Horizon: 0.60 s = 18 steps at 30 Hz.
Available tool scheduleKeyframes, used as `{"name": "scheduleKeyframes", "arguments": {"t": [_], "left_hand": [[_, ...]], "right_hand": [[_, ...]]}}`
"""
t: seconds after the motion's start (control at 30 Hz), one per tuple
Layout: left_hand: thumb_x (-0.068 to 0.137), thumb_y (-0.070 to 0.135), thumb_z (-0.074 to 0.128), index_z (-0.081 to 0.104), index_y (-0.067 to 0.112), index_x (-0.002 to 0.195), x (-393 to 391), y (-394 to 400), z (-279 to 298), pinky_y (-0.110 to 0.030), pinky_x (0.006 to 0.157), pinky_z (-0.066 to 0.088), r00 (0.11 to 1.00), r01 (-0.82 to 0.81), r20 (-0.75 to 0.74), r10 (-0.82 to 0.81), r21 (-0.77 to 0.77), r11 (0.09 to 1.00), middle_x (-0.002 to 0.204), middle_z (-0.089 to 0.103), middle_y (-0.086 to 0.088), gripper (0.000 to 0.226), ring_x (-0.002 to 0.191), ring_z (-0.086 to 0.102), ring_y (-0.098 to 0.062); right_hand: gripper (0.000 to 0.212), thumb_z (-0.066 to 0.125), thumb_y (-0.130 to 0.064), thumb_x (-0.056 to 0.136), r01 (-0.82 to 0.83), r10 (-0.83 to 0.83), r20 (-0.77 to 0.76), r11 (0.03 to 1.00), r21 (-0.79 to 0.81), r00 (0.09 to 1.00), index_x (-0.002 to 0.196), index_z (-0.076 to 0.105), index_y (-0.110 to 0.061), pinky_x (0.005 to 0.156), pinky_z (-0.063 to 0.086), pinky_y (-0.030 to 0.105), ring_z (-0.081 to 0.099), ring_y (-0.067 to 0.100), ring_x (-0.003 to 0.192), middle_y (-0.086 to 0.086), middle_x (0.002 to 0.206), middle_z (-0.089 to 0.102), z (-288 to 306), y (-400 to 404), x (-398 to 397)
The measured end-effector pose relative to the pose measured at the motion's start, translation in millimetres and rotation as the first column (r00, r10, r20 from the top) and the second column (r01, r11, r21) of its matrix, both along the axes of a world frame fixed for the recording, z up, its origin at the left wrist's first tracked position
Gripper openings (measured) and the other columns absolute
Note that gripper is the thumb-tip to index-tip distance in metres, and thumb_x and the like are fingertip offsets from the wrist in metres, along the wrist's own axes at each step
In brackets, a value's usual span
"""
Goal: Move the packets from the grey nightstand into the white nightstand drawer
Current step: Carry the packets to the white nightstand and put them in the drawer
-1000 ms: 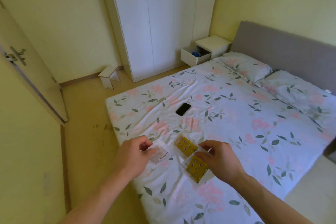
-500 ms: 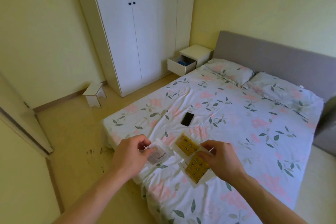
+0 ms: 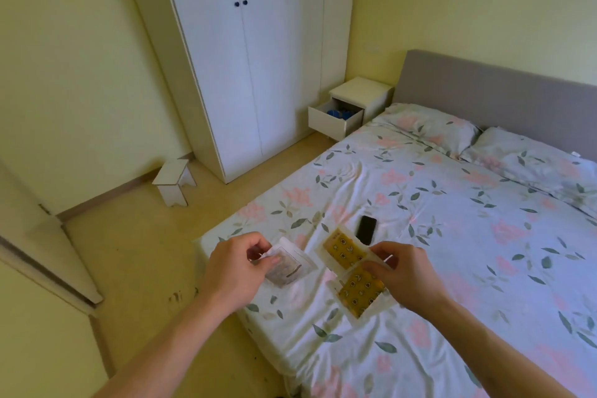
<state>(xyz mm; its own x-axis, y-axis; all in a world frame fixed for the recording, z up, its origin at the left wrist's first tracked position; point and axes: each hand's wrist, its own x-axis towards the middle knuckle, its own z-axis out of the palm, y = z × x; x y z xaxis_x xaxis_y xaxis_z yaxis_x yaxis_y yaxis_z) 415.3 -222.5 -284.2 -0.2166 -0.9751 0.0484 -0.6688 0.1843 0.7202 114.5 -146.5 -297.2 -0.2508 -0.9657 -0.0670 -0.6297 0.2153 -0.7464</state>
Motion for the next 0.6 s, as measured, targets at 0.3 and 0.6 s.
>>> {"name": "scheduleKeyframes", "arguments": {"t": [0.3,0.6], "left_hand": [[0.087,0.034,0.079,0.069,0.032,0.077,146,-155,15,-0.032,0.058,0.057,0.981,-0.193,0.000,0.193,-0.003,0.981,0.075,0.072,0.017,0.014,0.069,0.068,-0.005],[0.085,0.030,0.082,0.070,0.031,0.075,287,-309,-2,-0.032,0.058,0.058,0.971,-0.237,-0.039,0.236,-0.012,0.972,0.076,0.072,0.021,0.015,0.072,0.068,-0.002]], "right_hand": [[0.004,0.076,-0.039,0.087,-0.221,0.221,0.017,0.975,-0.001,0.975,0.090,0.075,-0.038,0.063,0.058,0.025,0.067,0.002,0.066,-0.016,0.080,0.073,3,-228,148],[0.006,0.074,-0.038,0.091,-0.249,0.249,-0.036,0.968,-0.009,0.968,0.095,0.076,-0.036,0.061,0.056,0.020,0.067,0.000,0.068,-0.016,0.082,0.072,1,-383,288]]}}
